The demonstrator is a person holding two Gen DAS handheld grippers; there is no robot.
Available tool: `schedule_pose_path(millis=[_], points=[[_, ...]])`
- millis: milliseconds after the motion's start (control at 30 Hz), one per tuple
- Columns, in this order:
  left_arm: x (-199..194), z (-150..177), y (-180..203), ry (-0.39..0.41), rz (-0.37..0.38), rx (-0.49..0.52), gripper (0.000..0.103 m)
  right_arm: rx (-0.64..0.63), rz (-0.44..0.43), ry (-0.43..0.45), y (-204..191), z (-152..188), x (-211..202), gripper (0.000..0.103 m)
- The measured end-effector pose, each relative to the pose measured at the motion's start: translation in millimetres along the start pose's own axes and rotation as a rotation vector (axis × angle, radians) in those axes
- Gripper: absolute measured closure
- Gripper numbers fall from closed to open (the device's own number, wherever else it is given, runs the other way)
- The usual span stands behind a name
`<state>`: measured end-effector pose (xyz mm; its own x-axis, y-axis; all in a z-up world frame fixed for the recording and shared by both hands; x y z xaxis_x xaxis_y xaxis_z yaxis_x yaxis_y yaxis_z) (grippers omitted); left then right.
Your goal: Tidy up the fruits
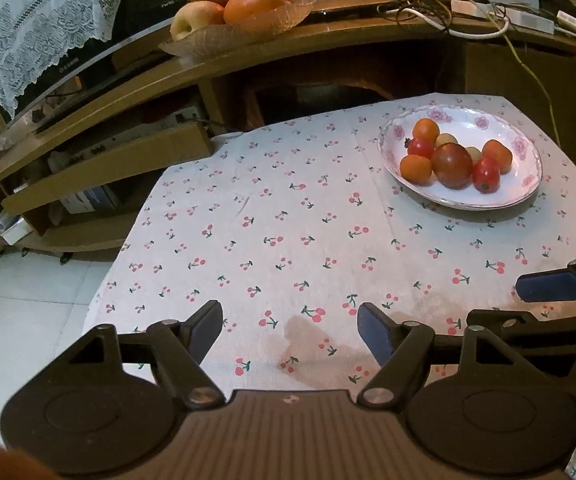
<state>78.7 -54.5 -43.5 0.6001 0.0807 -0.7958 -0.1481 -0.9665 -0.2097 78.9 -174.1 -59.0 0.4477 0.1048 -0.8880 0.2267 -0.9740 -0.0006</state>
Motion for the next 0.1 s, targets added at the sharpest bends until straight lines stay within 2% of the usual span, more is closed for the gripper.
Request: schedule_pose_path(millis=[100], points=[[-0.5, -0.2, 0.3, 0.004, -0.005, 0.003, 0.023, 0.003, 0.002, 0.002, 0.5, 0.2, -0.3, 0.061]])
Point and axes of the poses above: each gripper's, at about its wrist camera, not at the fingertips, and x roughly the way its jaws point, y to its right, z to its underside, the point moved 4 cm from there along x, roughly the way its jaws point, and after that the axes turned 6 degrees about -y, right-handed, at the moved point
